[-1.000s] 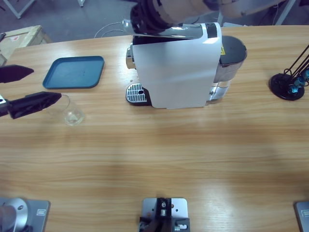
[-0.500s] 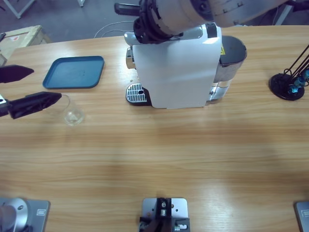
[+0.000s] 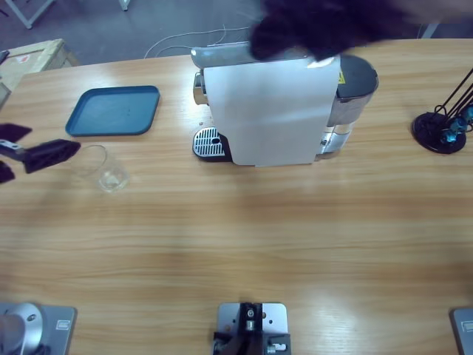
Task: Pour coffee
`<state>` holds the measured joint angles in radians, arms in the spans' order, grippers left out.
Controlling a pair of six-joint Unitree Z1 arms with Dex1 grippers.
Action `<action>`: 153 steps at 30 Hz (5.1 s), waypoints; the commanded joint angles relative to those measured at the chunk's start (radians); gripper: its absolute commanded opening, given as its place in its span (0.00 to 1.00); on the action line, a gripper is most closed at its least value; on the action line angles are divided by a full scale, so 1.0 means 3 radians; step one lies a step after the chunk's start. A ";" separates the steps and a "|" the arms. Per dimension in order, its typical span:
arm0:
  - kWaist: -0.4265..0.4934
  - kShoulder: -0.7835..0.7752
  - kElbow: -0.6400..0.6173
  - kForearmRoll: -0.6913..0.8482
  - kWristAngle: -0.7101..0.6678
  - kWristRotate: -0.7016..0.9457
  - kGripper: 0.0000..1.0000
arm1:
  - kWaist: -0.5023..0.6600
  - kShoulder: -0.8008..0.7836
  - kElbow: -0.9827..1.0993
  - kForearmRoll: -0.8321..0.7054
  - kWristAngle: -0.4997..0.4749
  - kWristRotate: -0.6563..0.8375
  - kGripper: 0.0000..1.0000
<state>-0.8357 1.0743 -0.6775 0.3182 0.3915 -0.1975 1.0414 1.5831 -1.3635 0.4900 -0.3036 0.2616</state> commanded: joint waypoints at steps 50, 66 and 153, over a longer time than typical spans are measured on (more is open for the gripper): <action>0.0178 0.1643 0.1131 -0.1985 0.0606 -0.0501 0.52 | 0.0241 -0.0915 0.0956 0.0703 -0.0374 0.0447 1.00; 0.0318 0.1247 0.1109 -0.2564 -0.1274 0.1074 0.31 | 0.0241 -0.0912 0.0974 0.0770 -0.0415 0.0504 1.00; 0.0940 0.0667 -0.0013 -0.0634 -0.2117 0.1425 0.99 | -0.1458 0.1235 -0.2265 0.2136 0.0692 -0.0458 0.00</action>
<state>-0.5427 1.2328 -0.6739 0.1370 -0.2462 0.2394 0.6789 1.7335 -1.9796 1.0484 -0.2108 0.1373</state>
